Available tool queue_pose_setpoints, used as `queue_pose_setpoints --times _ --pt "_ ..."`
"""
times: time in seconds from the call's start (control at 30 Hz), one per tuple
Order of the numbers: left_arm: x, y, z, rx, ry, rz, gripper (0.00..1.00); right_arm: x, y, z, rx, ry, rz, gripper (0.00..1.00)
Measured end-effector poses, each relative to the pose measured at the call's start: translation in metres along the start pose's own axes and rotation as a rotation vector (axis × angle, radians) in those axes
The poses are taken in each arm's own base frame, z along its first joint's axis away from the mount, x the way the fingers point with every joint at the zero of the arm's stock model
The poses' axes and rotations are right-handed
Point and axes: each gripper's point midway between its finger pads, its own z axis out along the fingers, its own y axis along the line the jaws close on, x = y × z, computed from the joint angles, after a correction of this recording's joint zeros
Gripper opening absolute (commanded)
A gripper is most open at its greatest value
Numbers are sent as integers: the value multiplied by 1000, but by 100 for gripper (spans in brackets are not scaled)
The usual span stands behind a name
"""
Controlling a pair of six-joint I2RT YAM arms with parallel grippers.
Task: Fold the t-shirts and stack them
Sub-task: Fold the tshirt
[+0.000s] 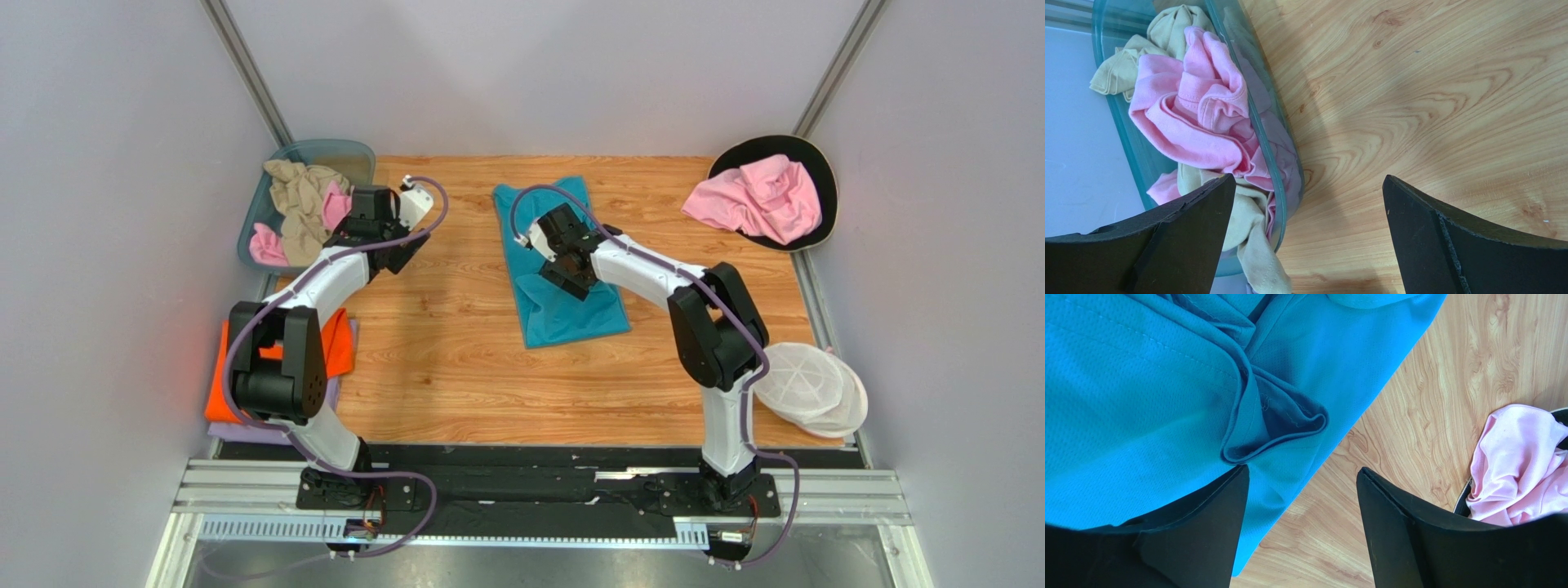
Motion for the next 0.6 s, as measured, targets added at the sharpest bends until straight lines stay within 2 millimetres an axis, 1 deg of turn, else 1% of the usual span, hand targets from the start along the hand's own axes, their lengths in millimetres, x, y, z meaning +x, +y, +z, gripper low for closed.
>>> queue_pose_setpoints --times 0.2,0.33,0.47,0.6 --pt "2 -1 0 3 3 0 99 -7 1 -17 -6 -35 19 70" --pt "4 -3 1 5 8 3 99 -13 6 -30 -14 -65 20 70" --pt "4 -3 1 4 8 3 99 -16 11 -33 -25 -76 20 70" --pt "4 -2 1 2 9 4 99 -13 15 -31 -33 -70 21 70"
